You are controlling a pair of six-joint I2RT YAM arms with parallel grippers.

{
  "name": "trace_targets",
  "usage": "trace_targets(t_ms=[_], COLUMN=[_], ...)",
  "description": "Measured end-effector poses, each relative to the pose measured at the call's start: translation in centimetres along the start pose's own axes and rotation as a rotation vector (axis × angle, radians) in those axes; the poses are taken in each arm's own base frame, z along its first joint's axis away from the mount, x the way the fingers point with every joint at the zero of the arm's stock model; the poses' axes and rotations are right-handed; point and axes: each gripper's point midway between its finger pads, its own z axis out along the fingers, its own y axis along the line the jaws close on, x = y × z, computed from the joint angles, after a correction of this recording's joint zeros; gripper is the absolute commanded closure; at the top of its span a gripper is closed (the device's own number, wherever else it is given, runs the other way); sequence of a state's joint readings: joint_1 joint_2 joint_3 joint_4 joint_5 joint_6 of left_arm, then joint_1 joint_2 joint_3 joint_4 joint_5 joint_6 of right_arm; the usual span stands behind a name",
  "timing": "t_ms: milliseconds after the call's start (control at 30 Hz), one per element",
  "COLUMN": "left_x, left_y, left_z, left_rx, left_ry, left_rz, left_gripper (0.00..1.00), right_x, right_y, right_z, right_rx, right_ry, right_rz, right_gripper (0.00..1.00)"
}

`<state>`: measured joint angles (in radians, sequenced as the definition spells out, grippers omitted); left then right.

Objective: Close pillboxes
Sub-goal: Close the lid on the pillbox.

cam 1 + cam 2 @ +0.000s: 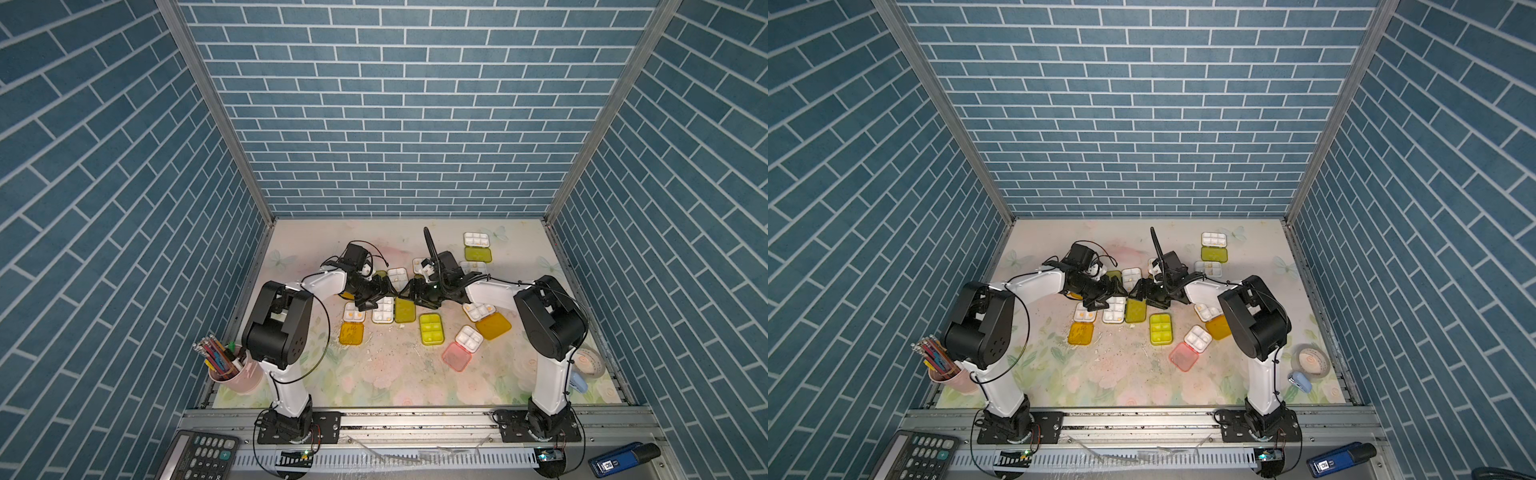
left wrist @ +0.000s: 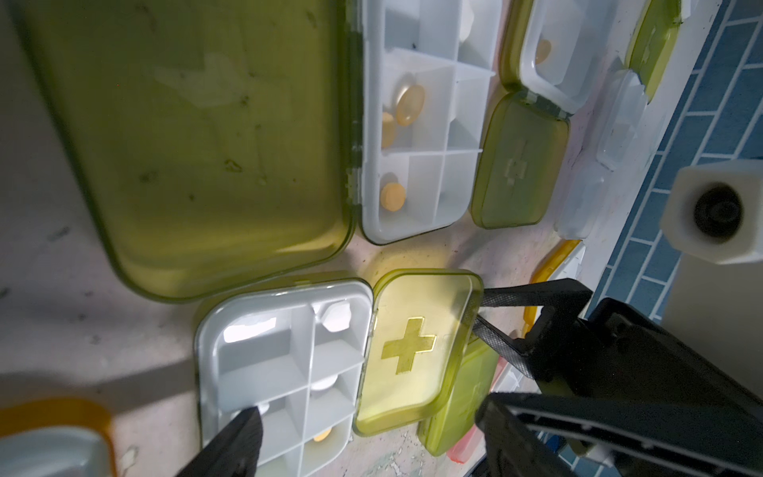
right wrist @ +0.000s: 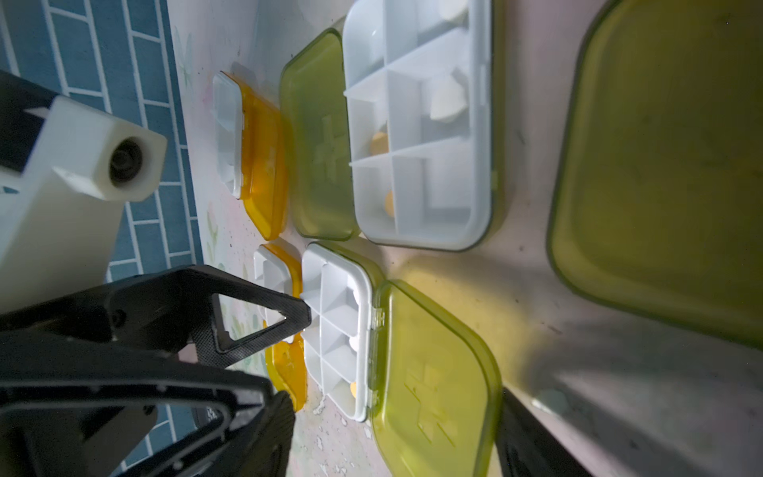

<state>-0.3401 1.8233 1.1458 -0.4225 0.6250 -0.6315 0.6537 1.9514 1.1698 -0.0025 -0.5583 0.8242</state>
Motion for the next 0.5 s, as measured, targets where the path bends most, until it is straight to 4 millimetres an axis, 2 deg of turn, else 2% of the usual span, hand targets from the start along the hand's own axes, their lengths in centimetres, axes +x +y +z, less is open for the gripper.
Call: trace_targets(t_ms=[367,500], left_x=[-0.02,-0.25], left_y=[0.01,-0.34], left_z=[-0.1,-0.97], left_rx=[0.001,0.004], left_ry=[0.0,-0.022], left_rz=[-0.002,0.012], left_gripper=[0.14,0.14], right_x=[0.06,0.09], right_y=[0.47,0.98], right_z=[0.34,0.33], right_rx=[-0.038,-0.061], right_ry=[0.014,0.02], right_rz=[0.034,0.032], right_gripper=[0.28,0.29])
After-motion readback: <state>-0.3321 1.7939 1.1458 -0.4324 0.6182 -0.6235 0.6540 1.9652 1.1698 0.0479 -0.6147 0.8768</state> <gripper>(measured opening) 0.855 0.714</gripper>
